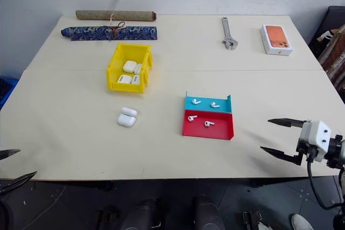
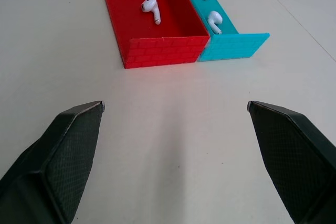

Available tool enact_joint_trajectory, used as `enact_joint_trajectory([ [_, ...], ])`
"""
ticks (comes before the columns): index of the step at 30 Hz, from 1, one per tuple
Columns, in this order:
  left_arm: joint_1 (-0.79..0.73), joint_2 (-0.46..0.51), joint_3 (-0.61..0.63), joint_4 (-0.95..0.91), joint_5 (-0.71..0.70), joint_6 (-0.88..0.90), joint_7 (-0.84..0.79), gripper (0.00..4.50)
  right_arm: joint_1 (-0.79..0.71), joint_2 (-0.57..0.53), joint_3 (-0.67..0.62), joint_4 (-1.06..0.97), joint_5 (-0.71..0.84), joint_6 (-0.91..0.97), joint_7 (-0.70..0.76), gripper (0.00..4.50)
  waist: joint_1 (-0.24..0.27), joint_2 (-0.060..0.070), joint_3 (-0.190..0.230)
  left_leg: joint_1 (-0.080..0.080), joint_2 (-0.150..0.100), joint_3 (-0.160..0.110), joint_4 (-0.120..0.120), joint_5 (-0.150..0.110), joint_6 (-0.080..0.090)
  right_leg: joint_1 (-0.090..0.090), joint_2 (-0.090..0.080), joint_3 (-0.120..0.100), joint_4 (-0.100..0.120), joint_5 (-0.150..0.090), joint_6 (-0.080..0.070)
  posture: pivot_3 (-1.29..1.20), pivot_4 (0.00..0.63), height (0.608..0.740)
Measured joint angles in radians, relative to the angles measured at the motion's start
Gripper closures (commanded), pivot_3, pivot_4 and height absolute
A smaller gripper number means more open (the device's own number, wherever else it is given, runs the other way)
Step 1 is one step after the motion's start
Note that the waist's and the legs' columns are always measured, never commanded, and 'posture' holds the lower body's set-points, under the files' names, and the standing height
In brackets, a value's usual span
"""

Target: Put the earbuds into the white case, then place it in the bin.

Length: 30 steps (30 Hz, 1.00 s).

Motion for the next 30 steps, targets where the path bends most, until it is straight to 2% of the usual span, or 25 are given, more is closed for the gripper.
enact_joint_trajectory([
  [3,0.000,0.014,-0.005,-0.025,-0.005,0.032,-0.010,0.02,0.033,0.004,0.000,-0.036,0.004,0.008,-0.003,0.00,0.001,0.000,0.000,0.000,0.000,0.000,0.000,0.000,0.000,0.000,0.000,0.000,0.001,0.000,0.000,0.00,0.150,0.740],
  [6,-0.007,0.028,-0.003,-0.097,-0.051,0.191,-0.006,0.02,0.036,0.073,0.004,-0.158,0.052,0.046,-0.048,0.00,0.000,0.000,0.000,0.000,0.000,0.000,0.000,0.000,0.000,0.000,0.000,0.000,0.002,0.000,0.000,0.00,0.150,0.740],
  [8,-0.067,0.040,0.044,-0.136,-0.167,0.432,0.037,0.02,0.037,0.149,0.008,-0.286,0.129,0.078,-0.076,0.00,0.001,-0.001,0.000,0.000,0.001,-0.002,0.001,0.001,-0.002,-0.001,0.000,-0.001,0.005,0.000,0.000,0.00,0.150,0.740],
  [9,-0.076,0.054,0.061,-0.147,-0.189,0.487,0.051,0.02,0.036,0.169,0.017,-0.328,0.151,0.084,-0.082,0.00,0.001,-0.001,0.000,0.000,0.001,-0.003,0.001,0.002,-0.002,-0.001,0.001,-0.001,0.005,0.000,0.000,0.00,0.150,0.740],
  [12,-0.034,0.159,0.093,-0.179,-0.171,0.740,0.117,0.02,0.039,0.218,0.026,-0.450,0.204,0.153,-0.141,0.00,-0.001,-0.001,0.000,0.001,0.001,-0.002,0.000,0.002,-0.002,-0.001,0.000,-0.001,0.006,0.000,0.000,0.00,0.150,0.740],
  [15,-0.013,0.243,0.089,-0.210,-0.156,1.043,0.170,0.02,0.037,0.264,0.057,-0.520,0.223,0.185,-0.173,0.00,0.001,-0.001,0.000,0.000,0.001,-0.003,0.000,0.001,-0.002,-0.001,0.001,-0.001,0.006,0.000,0.000,0.00,0.150,0.740],
  [18,-0.006,0.339,0.051,-0.353,-0.213,1.346,0.146,0.02,0.023,0.300,0.097,-0.555,0.241,0.177,-0.134,0.00,0.008,-0.002,-0.001,0.000,0.000,-0.003,0.001,0.002,-0.002,0.000,0.000,0.000,0.006,0.000,0.000,0.00,0.150,0.740],
  [20,-0.029,0.368,0.017,-0.441,-0.242,1.435,0.139,0.02,0.011,0.301,0.098,-0.553,0.240,0.156,-0.111,0.00,0.009,-0.002,-0.001,0.000,-0.001,-0.003,0.001,0.002,-0.003,0.000,-0.001,0.000,0.005,0.000,0.000,0.00,0.150,0.740],
  [21,-0.085,0.378,-0.026,-0.487,-0.264,1.493,0.151,0.02,0.006,0.301,0.096,-0.545,0.238,0.143,-0.102,0.00,0.010,-0.002,-0.001,0.000,-0.001,-0.004,0.001,0.002,-0.003,0.000,-0.001,0.000,0.005,0.000,0.000,0.00,0.150,0.740],
  [24,-0.376,0.360,-0.177,-0.608,-0.366,1.658,0.223,0.02,0.009,0.299,0.091,-0.510,0.223,0.122,-0.085,0.00,0.011,-0.003,-0.001,0.000,-0.001,-0.004,0.001,0.004,-0.007,-0.001,0.000,0.001,0.005,0.000,-0.001,0.00,0.150,0.740],
  [28,-0.770,0.252,-0.398,-0.648,-0.395,1.811,0.340,0.02,0.033,0.292,0.085,-0.456,0.204,0.094,-0.062,0.00,0.013,-0.002,-0.001,0.000,-0.001,-0.003,0.001,0.006,-0.009,-0.001,0.002,0.001,0.010,0.000,0.000,0.00,0.150,0.740],
  [30,-0.931,0.205,-0.581,-0.662,-0.393,1.845,0.400,0.02,0.038,0.291,0.078,-0.415,0.198,0.074,-0.049,0.00,0.008,-0.002,-0.001,-0.001,-0.001,-0.001,0.003,0.007,-0.009,-0.001,0.003,0.002,0.011,0.000,0.001,0.00,0.150,0.740],
])
